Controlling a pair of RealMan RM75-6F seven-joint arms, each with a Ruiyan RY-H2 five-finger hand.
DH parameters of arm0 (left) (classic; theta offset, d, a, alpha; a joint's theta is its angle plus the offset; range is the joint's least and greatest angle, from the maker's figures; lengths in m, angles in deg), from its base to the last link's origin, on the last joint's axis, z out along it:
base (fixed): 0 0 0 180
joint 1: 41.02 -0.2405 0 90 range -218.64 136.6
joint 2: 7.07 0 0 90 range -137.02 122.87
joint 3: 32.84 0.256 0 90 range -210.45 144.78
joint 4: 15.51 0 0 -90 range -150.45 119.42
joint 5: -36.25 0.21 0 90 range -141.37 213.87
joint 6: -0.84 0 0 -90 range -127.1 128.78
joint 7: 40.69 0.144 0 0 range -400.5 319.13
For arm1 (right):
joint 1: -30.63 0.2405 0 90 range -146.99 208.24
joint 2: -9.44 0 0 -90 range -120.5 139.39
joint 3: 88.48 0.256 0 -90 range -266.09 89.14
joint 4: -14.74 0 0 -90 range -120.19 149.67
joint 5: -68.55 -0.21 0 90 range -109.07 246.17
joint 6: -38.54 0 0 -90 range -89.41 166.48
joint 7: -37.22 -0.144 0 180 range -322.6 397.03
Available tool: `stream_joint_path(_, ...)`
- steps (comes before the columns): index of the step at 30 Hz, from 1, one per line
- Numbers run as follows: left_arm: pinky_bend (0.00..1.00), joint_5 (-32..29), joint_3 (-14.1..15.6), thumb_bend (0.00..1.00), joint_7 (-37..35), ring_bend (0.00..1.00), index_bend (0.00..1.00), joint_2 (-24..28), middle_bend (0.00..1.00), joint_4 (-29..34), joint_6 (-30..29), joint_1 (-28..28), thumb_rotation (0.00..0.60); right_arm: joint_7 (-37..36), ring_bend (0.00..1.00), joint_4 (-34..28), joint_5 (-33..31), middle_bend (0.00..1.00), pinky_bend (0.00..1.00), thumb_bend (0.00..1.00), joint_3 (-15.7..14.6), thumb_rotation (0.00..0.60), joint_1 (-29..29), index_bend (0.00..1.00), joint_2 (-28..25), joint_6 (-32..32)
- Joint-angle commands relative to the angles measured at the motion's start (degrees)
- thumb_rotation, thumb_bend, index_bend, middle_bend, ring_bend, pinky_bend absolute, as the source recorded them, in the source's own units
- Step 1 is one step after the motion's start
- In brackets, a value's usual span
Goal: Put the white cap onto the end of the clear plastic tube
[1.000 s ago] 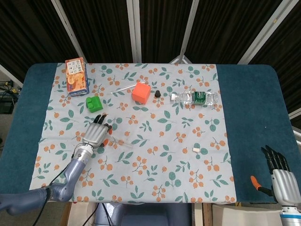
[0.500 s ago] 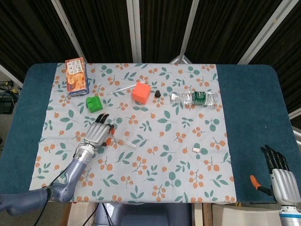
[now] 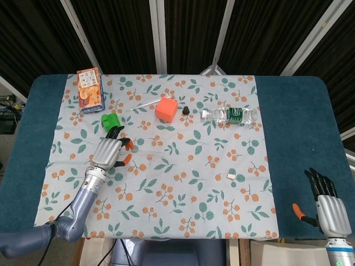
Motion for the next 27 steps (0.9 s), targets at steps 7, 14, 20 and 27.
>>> stream_joint_path(7, 0.0, 3.0, -2.2, 0.8, -10.1, 0.08, 0.58, 1.2, 0.52, 1.2, -4.0, -2.0, 0.6, 5.4, 0.0, -2.0, -1.7, 0.0, 0.0, 0.35, 2.1, 0.6, 4.7, 0.05, 0.8, -6.0)
stream_joint_path(14, 0.0, 4.7, -3.3, 0.8, -12.0, 0.08, 0.58, 4.1, 0.52, 6.2, -5.6, -2.3, 0.6, 12.5, 0.0, -3.0, -6.8, 0.04, 0.0, 0.35, 6.9, 0.6, 14.1, 0.21, 4.8, -16.5)
stream_joint_path(20, 0.0, 5.3, -3.7, 0.8, -11.8, 0.08, 0.58, 6.1, 0.52, 9.0, -6.1, -2.5, 0.6, 19.4, 0.02, -2.5, -10.9, 0.11, 0.01, 0.35, 8.5, 0.6, 18.6, 0.33, 10.5, -19.6)
stream_joint_path(27, 0.0, 5.4, -3.4, 0.81, -11.8, 0.08, 0.58, 7.1, 0.52, 10.1, -5.8, -2.6, 0.6, 26.4, 0.06, -0.3, -15.4, 0.15, 0.04, 0.35, 8.0, 0.6, 20.2, 0.42, 18.1, -18.3)
